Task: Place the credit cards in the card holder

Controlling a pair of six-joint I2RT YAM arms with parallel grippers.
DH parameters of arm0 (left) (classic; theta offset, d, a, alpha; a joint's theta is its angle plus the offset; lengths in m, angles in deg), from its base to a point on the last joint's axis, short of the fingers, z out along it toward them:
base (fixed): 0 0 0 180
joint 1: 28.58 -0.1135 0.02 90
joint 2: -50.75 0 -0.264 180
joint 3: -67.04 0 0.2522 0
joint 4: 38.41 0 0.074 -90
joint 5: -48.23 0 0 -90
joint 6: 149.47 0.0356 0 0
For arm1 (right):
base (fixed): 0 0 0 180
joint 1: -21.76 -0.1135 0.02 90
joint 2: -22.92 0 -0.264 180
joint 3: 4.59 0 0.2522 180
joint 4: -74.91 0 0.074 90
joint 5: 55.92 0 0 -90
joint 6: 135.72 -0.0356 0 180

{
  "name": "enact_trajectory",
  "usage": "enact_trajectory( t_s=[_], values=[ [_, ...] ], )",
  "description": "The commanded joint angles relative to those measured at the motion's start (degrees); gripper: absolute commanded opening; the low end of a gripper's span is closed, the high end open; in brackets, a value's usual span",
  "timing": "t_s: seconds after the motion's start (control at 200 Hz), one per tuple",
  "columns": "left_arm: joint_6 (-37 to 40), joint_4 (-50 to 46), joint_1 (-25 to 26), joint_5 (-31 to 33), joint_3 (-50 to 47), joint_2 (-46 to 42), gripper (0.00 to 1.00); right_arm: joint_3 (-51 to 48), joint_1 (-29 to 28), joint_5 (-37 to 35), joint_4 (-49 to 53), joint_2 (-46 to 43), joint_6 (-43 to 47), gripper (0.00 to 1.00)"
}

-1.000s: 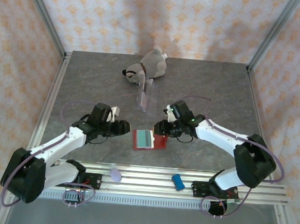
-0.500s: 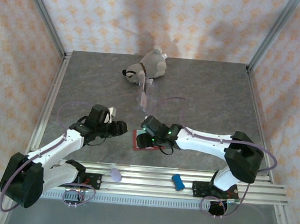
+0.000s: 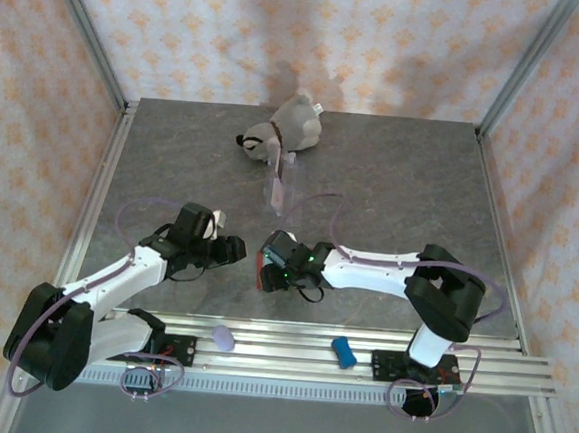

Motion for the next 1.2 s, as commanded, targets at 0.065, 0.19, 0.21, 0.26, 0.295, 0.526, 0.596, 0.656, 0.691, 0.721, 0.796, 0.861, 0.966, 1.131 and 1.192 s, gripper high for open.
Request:
enact_trajectory(
  t_s=[0.065, 0.19, 0.21, 0.26, 0.295, 0.526, 0.596, 0.656, 0.691, 0.721, 0.796, 0.861, 0.966, 1.131, 1.192],
  values=[
    [0.2, 1.7, -0.5, -1.4, -0.7, -0.4, 0.55, 0.0, 0.7, 0.5, -1.4, 1.1, -0.4, 0.58],
    [-0.2, 2.7, -0.5, -1.6, -0.9, -0.5, 0.54, -0.4, 0.9, -0.3, -0.3, -0.5, 0.6, 0.57],
    [-0.1, 2.9, -0.5, -1.5, -1.0, -0.4, 0.55, -0.5, 0.9, -0.4, -0.4, -0.7, 0.9, 0.57],
    [0.1, 3.0, -0.5, -1.5, -0.7, 0.0, 0.54, -1.0, 1.1, -0.1, -0.7, -0.8, 1.3, 0.57],
    [0.3, 2.6, -0.5, -1.8, -0.2, 0.5, 0.55, -1.2, 1.3, 0.2, -1.0, -0.5, 1.2, 0.57],
    [-0.3, 3.9, -0.5, -3.1, -0.1, 1.4, 0.54, -3.3, 2.0, 0.8, -3.2, -0.2, 0.5, 0.57],
    [-0.1, 3.1, -0.5, -3.9, 0.4, 1.6, 0.54, -4.3, 2.9, 1.9, -3.9, -0.6, -0.1, 0.57],
    [-0.6, 3.9, -0.5, -4.4, -0.1, 1.5, 0.54, -5.5, 3.9, 3.9, -5.3, -1.0, -0.6, 0.57],
    [-0.8, 4.8, -0.5, -4.6, -0.4, 1.5, 0.54, -6.4, 4.3, 4.9, -6.5, -1.2, -0.8, 0.57],
    [-0.9, 5.3, -0.5, -4.8, -0.6, 1.7, 0.54, -7.0, 4.6, 5.7, -7.4, -1.4, -0.9, 0.57],
    [-1.0, 5.6, -0.5, -6.1, -0.2, 2.4, 0.54, -8.6, 5.5, 7.9, -9.9, -1.7, -1.2, 0.58],
    [-1.7, 6.5, -0.3, -7.4, -0.1, 3.0, 0.54, -9.8, 6.2, 10.2, -12.1, -2.1, -1.9, 0.59],
    [-2.6, 9.4, 0.4, -8.3, -0.7, 3.6, 0.54, -12.1, 7.5, 13.7, -15.8, -3.0, -2.7, 0.62],
    [-3.6, 11.3, 2.2, -10.2, 0.3, 4.9, 0.54, -16.6, 11.1, 21.5, -24.9, -2.4, -6.0, 0.63],
    [-4.6, 13.8, 3.3, -10.9, 0.1, 5.3, 0.54, -18.2, 12.2, 23.7, -28.1, -2.0, -6.8, 0.63]
  ],
)
